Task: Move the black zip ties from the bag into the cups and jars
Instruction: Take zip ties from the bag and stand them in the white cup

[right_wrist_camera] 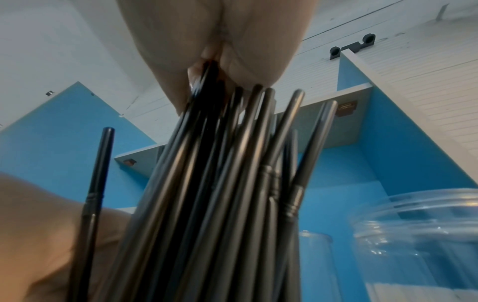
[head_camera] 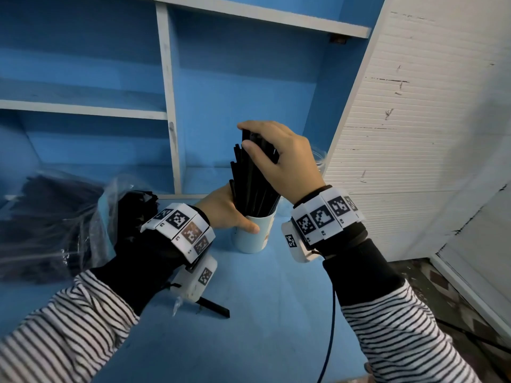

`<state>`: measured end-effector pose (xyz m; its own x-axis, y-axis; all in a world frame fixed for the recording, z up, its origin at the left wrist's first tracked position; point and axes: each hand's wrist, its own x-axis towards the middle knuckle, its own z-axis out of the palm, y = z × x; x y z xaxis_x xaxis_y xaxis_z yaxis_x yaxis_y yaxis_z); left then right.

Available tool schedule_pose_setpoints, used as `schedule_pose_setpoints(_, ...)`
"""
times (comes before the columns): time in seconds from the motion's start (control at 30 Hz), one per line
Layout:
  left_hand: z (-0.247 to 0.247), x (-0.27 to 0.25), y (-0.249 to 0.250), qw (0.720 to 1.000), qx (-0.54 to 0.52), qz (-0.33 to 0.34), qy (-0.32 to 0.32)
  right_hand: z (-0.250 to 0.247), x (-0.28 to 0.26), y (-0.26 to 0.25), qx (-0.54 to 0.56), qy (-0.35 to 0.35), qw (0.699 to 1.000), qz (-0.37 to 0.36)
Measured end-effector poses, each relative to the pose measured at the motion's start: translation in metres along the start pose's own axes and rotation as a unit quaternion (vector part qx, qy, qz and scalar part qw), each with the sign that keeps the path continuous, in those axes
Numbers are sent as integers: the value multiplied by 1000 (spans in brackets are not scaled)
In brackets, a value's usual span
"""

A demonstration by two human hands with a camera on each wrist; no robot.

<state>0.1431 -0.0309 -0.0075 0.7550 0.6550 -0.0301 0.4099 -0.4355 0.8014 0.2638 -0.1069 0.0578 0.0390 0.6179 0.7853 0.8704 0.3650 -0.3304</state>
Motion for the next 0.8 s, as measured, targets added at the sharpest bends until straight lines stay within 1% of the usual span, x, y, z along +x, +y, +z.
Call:
schedule_pose_setpoints(0.1,0,-3,3,1000,-10,2,-1,1,-1,2,-12,2,1000,2)
schedule_pose_setpoints(0.23,-1,-5,5,1000,-20,6,-5,4,-6,3,-21,-1,1000,-13)
schedule_pose_setpoints(0.43,0,-4,6,999,-48,4,-7,6,-19,8,-72,-8,997,-13)
schedule_pose_setpoints(0.53,0,-4,6,998,-56,7,-11,5,-26,12,-107,-47,993,-3)
schedule_pose_setpoints(0.63,-1,-5,8,999,-40,12,-19,1,-30,10,-130,-92,987,18)
schedule_pose_setpoints(0.67,-1,-5,9,999,-32,13,-20,0,-31,8,-130,-101,986,22)
schedule_pose_setpoints(0.73,0,-6,8,999,-28,18,-16,-2,-30,5,-85,-106,990,43)
schedule_pose_setpoints(0.8,2,-7,8,999,-40,21,-10,-5,-29,5,-32,-89,994,61)
